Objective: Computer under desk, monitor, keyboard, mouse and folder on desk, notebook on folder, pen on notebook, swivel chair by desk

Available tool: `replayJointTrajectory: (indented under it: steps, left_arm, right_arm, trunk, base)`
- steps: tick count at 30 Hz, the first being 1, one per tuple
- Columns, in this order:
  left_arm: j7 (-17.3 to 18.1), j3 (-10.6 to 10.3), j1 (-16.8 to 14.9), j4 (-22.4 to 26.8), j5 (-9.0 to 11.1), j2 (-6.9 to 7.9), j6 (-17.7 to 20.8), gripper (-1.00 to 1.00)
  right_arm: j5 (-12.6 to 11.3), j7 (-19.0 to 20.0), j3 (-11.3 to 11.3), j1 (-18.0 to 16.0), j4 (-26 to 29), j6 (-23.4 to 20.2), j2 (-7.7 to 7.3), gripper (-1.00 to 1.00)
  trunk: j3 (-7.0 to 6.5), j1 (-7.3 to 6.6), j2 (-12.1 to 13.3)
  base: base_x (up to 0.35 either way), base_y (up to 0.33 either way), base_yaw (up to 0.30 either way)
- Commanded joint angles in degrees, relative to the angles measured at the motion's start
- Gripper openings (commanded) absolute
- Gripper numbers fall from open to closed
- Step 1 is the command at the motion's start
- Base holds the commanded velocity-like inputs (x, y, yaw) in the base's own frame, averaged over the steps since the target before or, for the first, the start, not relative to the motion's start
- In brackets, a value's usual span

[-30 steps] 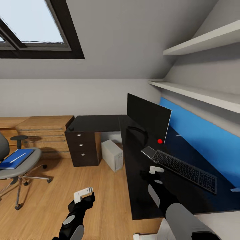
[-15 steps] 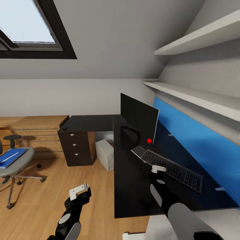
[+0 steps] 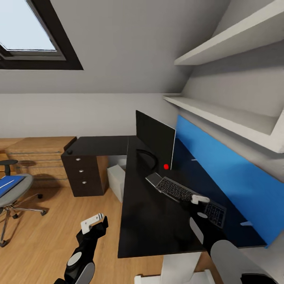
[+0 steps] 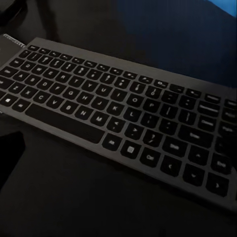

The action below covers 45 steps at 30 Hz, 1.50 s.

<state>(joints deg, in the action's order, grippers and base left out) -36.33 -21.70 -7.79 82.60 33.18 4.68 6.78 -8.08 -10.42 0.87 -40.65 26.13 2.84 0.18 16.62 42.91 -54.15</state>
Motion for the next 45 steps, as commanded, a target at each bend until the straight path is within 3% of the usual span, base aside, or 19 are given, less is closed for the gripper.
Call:
replayJointTrajectory:
  steps: [1,7,12,26,45]
  left_arm:
    - [-0.43,-0.24,-0.05,0.13,0.19,0.06,0.23,1.00]
    - [-0.42,-0.61,-0.04,0.66,0.21,0.06,0.31,1.00]
    - [-0.49,-1.30,-0.03,0.89,0.06,-0.01,0.57,1.00]
    - [-0.41,-1.79,-0.03,0.46,0.04,-0.11,0.69,1.00]
    - [-0.36,-1.78,-0.03,0.51,0.08,-0.06,0.63,1.00]
  right_arm:
    - [-0.63,0.03,0.02,-0.04,0.02,0.70,0.01,1.00]
    - [-0.75,0.24,-0.15,-0.04,0.19,2.79,0.26,1.00]
    - [-0.71,0.19,-0.18,-0.04,-0.09,3.63,1.91,1.00]
    - [-0.55,0.23,-0.15,-0.04,-1.35,6.61,1.95,1.00]
    - [-0.42,0.27,-0.25,-0.04,-1.98,7.25,1.98,1.00]
  trunk:
    - [0.07,0.01,-0.05]
    - [0.07,0.01,-0.05]
    - [0.07,0.01,-0.05]
    - [0.07,0.01,-0.05]
    - [0.07,0.01,-0.05]
  base:
    - [0.000,-0.062,0.000]
    - [0.000,-0.026,0.000]
    - [0.056,-0.074,0.000]
    - [0.171,-0.226,0.000]
    - [0.113,-0.052,0.000]
